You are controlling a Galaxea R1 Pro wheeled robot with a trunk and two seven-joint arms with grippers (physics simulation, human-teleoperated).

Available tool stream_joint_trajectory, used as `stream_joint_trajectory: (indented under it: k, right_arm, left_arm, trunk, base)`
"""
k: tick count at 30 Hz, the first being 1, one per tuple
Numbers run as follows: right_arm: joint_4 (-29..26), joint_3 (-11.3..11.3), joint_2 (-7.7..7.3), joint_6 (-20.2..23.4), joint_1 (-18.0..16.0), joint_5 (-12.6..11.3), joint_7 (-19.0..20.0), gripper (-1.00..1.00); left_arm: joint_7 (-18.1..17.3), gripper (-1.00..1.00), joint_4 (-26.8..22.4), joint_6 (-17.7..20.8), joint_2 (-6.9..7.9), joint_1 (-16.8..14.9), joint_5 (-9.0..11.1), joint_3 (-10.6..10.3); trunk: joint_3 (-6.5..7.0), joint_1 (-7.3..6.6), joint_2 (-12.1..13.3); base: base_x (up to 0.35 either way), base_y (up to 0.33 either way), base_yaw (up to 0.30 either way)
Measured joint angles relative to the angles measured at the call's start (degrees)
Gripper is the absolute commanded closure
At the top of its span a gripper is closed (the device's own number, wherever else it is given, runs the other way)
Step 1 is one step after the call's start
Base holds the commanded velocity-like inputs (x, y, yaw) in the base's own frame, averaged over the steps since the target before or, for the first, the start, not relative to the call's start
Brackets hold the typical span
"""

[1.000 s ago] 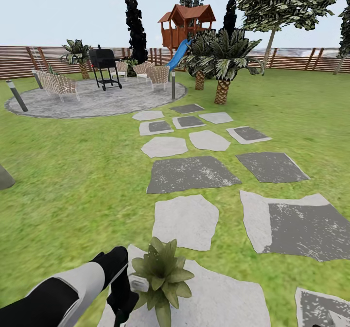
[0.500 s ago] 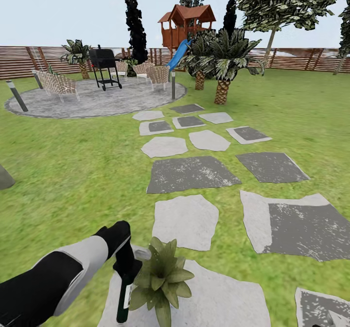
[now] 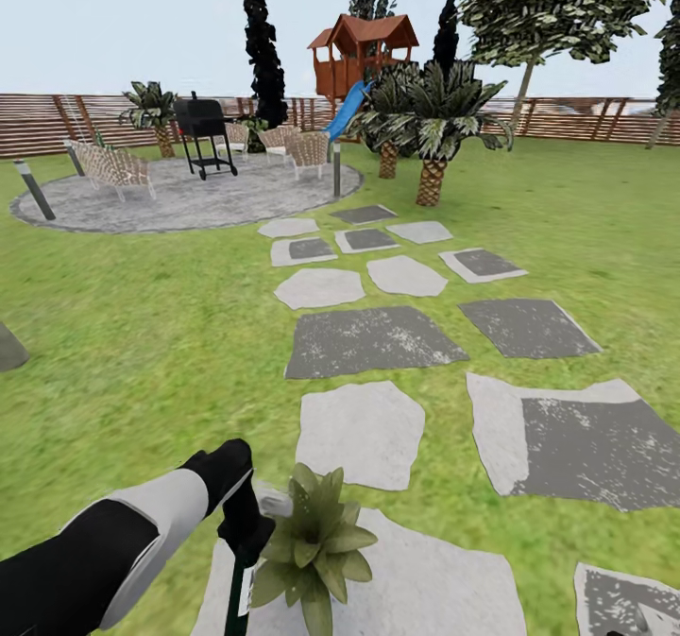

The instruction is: Pick up the pesticide atomizer in the garden and spray insectifuge to fully cover both potted plants in the garden.

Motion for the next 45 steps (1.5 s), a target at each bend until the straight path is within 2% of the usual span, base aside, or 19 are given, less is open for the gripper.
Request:
stream_joint_trajectory:
  k: [3, 13, 14, 15, 16, 19, 21, 33, 38, 45]
  right_arm:
    - [0.0, 0.0, 0.0, 0.0, 0.0, 0.0, 0.0, -1.0]
    - [0.1, 0.0, 0.0, 0.0, 0.0, 0.0, 0.0, -1.0]
    - [0.0, 0.0, 0.06, -0.1, 0.0, 0.1, 0.0, -1.0]
    - [0.0, 0.0, 0.0, 0.0, 0.0, 0.1, 0.0, -1.0]
    - [0.1, 0.0, 0.0, 0.0, 0.0, 0.1, 0.0, -1.0]
    - [0.0, 0.0, 0.0, 0.0, 0.0, 0.0, 0.0, -1.0]
    - [0.1, 0.0, 0.0, 0.0, 0.0, 0.1, 0.0, -1.0]
    - [0.0, 0.0, 0.0, 0.0, 0.0, 0.0, 0.0, -1.0]
    - [0.0, 0.0, 0.0, 0.0, 0.0, 0.0, 0.0, -1.0]
    - [0.0, 0.0, -0.01, 0.0, 0.0, 0.0, 0.0, -1.0]
  left_arm:
    - [0.0, 1.0, 0.0, 0.0, 0.01, 1.6, 0.1, 0.0]
    - [-0.1, 1.0, 0.1, -0.1, -0.06, 1.8, -0.3, -0.5]
    - [-0.1, 1.0, 0.2, -0.1, 0.03, 1.8, -0.6, -0.9]
    - [-0.1, 1.0, 0.2, 0.1, -0.07, 1.7, 0.0, 0.0]
    - [-0.1, 1.0, 0.3, 0.0, -0.07, 1.6, -0.3, -0.4]
    - [-0.1, 1.0, 0.3, 0.0, -0.08, 1.5, -0.3, -0.4]
    - [-0.1, 1.0, 0.1, 0.0, -0.13, 1.5, -0.3, -0.4]
    - [0.0, 1.0, 0.0, -0.1, 0.01, 1.9, -0.4, -0.3]
    - [0.0, 1.0, 0.0, -0.1, 0.02, 5.8, -0.3, -0.2]
    - [0.0, 1.0, 0.0, -0.1, -0.01, 6.6, 0.0, -0.2]
  trunk:
    - [0.14, 0.0, 0.0]
    - [0.17, -0.01, 0.0]
    - [-0.07, -1.21, 1.6]
    - [0.16, -1.14, 0.6]
    - [0.16, -0.48, -0.7]
    - [0.17, 0.34, 0.0]
    - [0.16, 0.0, 0.0]
    - [0.16, 0.0, 0.0]
    - [0.16, 0.0, 0.0]
    - [0.16, 0.0, 0.0]
  base:
    - [0.0, 0.0, 0.0]
    - [0.167, 0.0, 0.0]
    - [0.065, 0.0, 0.0]
    - [0.033, 0.0, 0.0]
    - [0.021, 0.0, 0.0]
    - [0.008, 0.0, 0.0]
    - [0.002, 0.0, 0.0]
    - [0.0, 0.0, 0.0]
    - [0.0, 0.0, 0.0]
    - [0.0, 0.0, -0.013]
